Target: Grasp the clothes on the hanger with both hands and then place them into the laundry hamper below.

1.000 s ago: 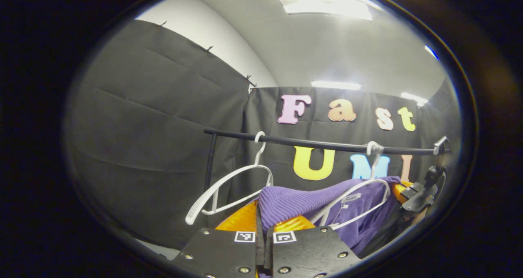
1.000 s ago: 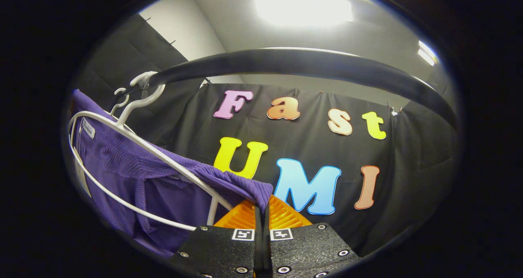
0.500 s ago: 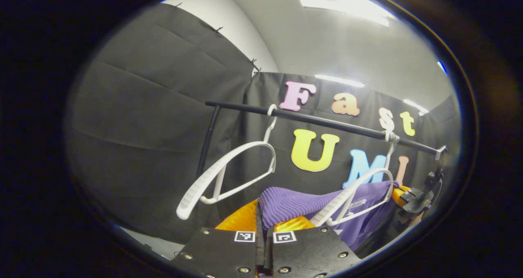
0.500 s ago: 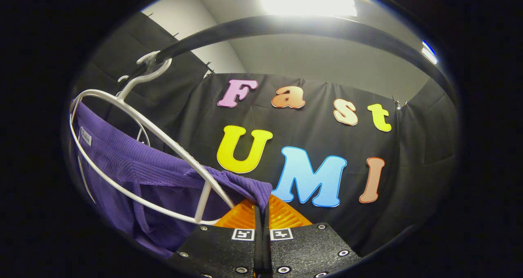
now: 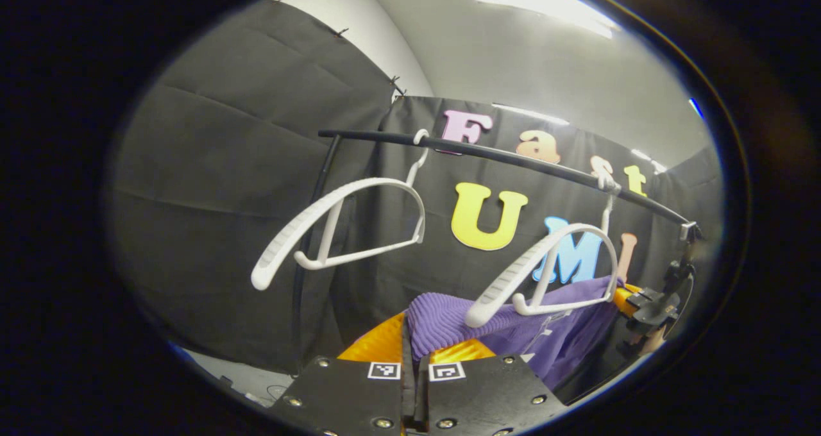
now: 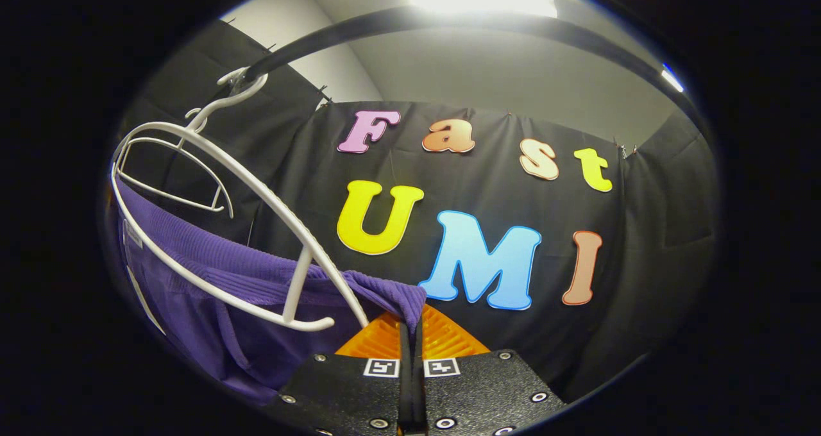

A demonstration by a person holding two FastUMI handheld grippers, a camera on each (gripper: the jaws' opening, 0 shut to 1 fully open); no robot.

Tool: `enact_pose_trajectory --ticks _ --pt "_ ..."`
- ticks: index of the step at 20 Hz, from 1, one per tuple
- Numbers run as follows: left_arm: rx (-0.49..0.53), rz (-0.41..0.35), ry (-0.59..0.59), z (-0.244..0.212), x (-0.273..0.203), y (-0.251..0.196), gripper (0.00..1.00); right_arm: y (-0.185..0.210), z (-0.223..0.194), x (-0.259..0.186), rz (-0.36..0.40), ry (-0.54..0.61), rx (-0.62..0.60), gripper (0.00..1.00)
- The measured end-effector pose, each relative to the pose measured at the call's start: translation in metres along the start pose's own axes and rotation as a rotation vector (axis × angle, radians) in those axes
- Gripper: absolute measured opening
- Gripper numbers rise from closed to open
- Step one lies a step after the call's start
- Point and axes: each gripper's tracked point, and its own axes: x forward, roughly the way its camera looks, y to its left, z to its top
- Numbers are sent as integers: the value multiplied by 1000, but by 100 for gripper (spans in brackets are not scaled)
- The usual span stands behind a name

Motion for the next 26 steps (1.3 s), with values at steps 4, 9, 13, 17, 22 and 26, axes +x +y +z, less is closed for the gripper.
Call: enact_pose_trajectory --ticks 4,9,13,17,22,26 --pt "25 -7 14 -10 3 -15 1 -10 -18 -1 -3 37 75 0" --pt "-5 1 37 -22 -11 -23 1 -18 -37 -22 10 78 117 0" --pt "-18 26 70 -42 -25 -33 5 -27 -53 -40 26 100 125 0" --pt "-19 61 96 -54 -52 -32 5 -35 -64 -80 46 110 140 0" --pt "-42 71 124 -74 -75 -31 1 -42 -70 -100 60 139 150 0" --pt "-49 35 137 -76 -99 -20 1 -36 -65 -143 33 167 131 0"
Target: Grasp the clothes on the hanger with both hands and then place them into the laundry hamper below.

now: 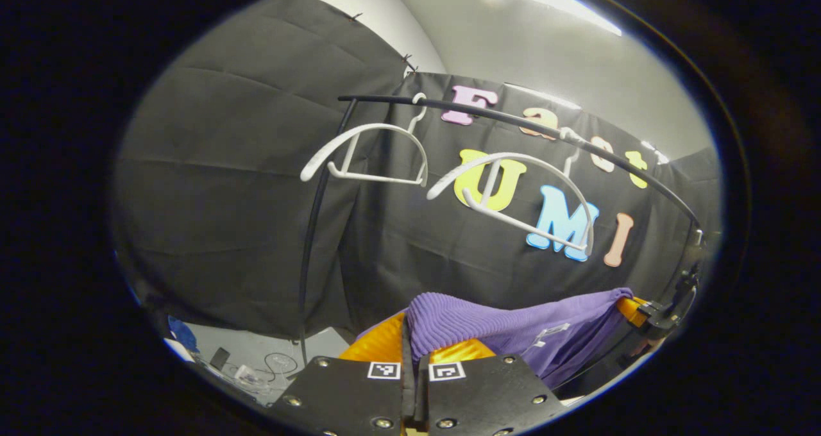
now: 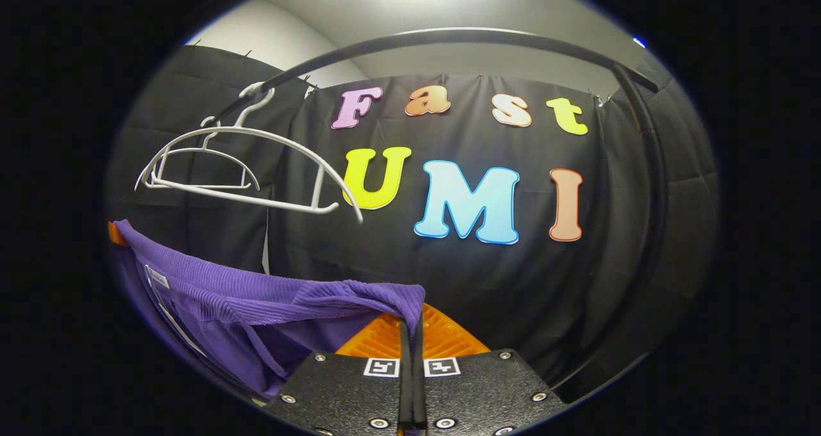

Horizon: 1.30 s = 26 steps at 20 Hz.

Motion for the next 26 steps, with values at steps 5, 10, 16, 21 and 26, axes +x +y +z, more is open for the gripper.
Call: enact_pose_trajectory --ticks 5,10,16,21,26 --pt "45 -101 46 -1 -37 30 5 23 1 -79 -94 55 11 0" --pt "51 -157 120 -19 -52 60 5 44 -4 -143 -161 103 2 0" --pt "51 -129 180 -42 -90 68 1 79 -39 -208 -102 190 34 0" --pt "31 -67 249 -70 -114 62 1 87 -66 -223 -45 256 113 0" --pt "122 -97 331 -101 -102 43 1 102 -94 -224 -22 327 166 0"
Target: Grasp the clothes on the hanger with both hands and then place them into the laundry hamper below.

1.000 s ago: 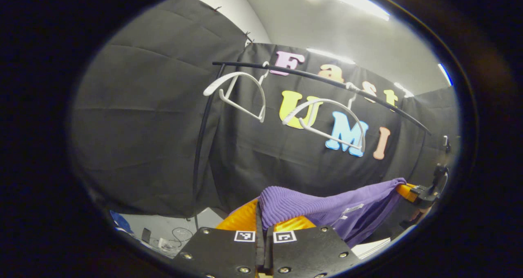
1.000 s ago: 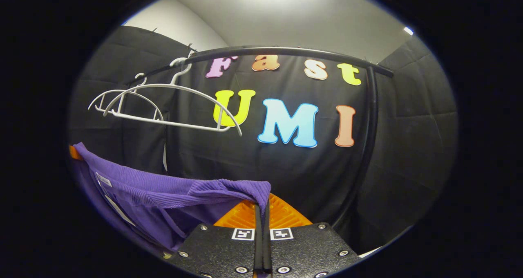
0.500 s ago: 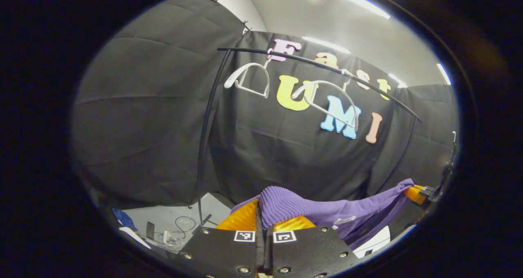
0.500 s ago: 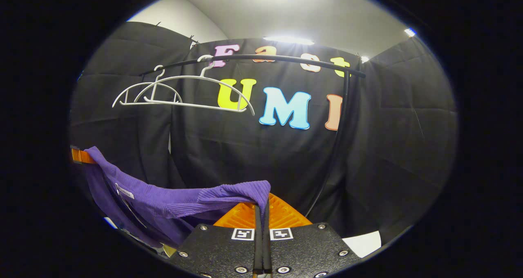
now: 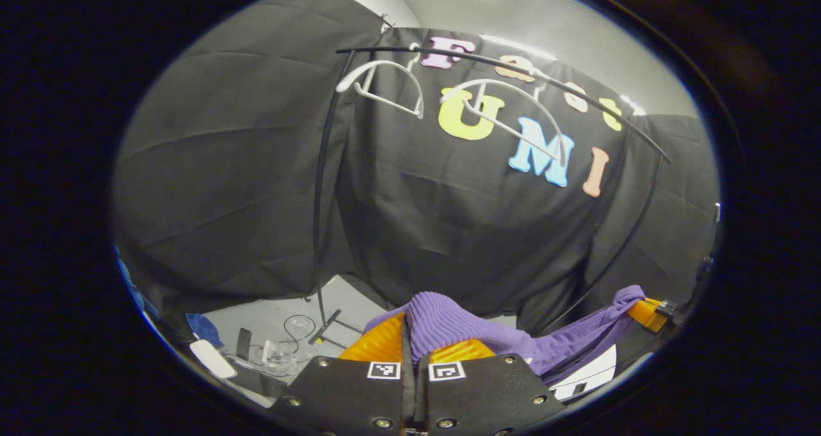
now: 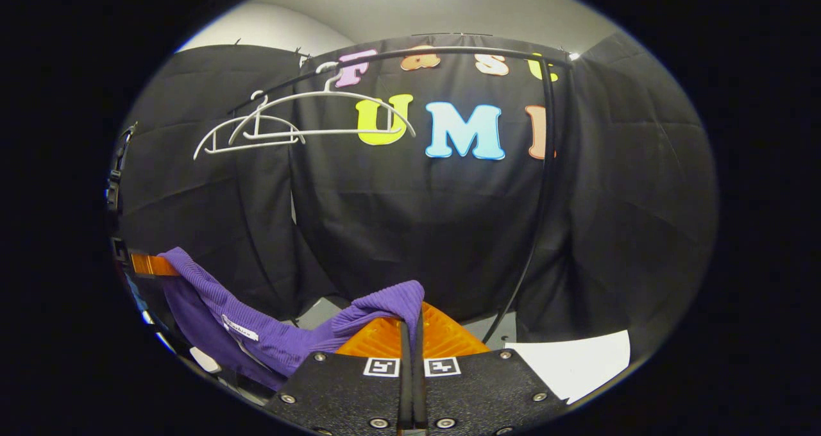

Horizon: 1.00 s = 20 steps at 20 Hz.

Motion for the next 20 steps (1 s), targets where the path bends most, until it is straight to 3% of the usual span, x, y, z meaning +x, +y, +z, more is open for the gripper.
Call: enact_pose_trajectory --ticks 5,13,20 --pt "95 -91 76 -26 30 -17 1 23 -32 -5 -49 86 81 0" --pt "167 -249 153 -48 69 -49 1 37 -67 15 -138 176 169 0" --pt "302 -285 235 -86 96 -47 1 53 -99 47 -165 258 192 0"
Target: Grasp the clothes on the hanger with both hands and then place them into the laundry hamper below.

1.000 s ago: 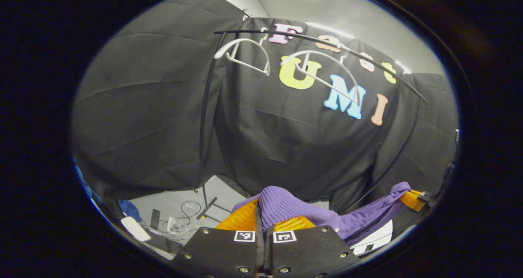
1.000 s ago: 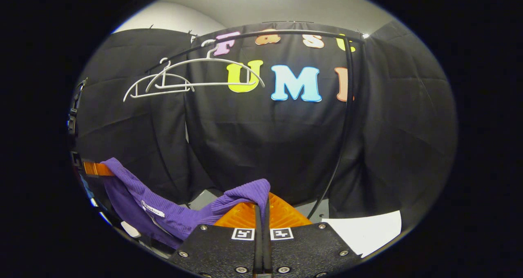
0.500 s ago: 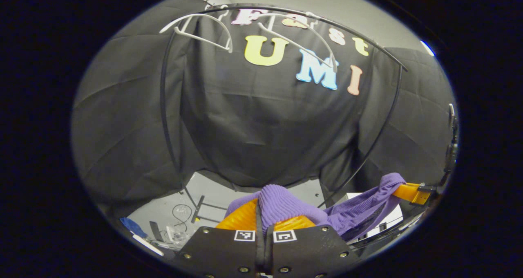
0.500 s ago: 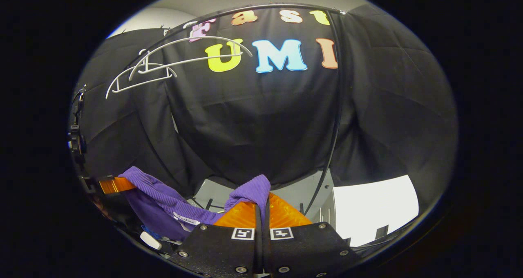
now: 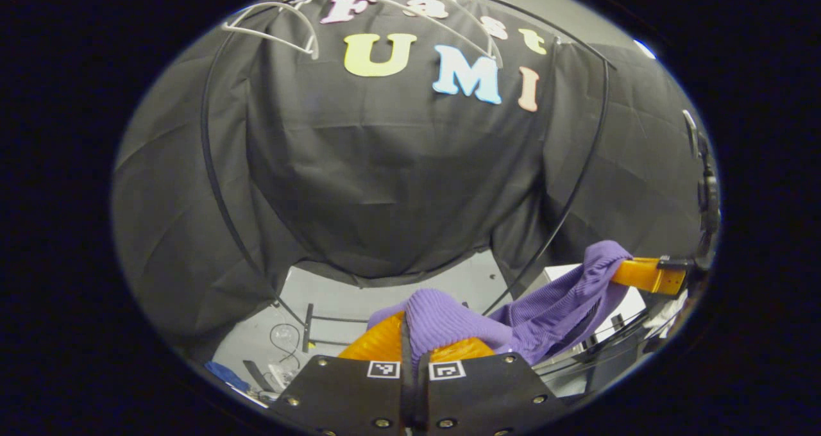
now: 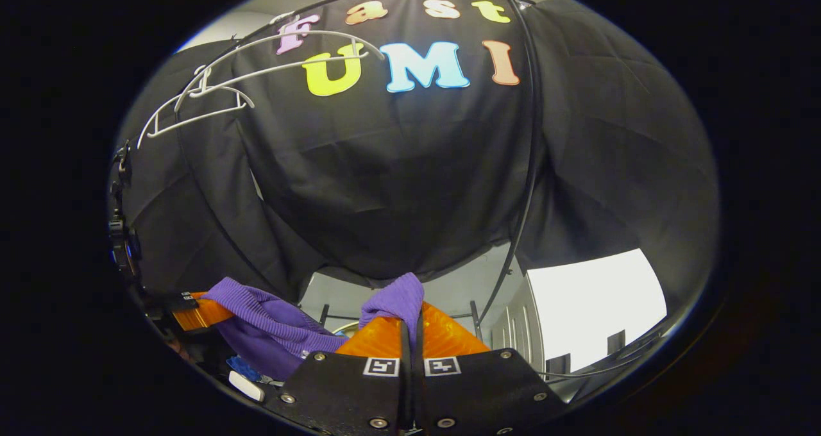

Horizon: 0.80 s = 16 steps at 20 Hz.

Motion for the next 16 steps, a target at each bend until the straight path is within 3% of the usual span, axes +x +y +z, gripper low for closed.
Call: enact_pose_trajectory --ticks 4,5,7,9,16 --pt "56 -20 67 -15 26 -5 1 -2 -35 22 -34 110 -15 1" --pt "62 -30 70 -14 32 -7 6 1 -41 26 -34 136 2 1" --pt "56 -47 69 -16 35 -7 1 4 -49 28 -37 171 30 1" --pt "50 -53 75 -21 38 -4 6 3 -57 25 -47 190 43 2" --pt "43 -67 104 -28 47 3 4 5 -74 18 -52 238 111 6"
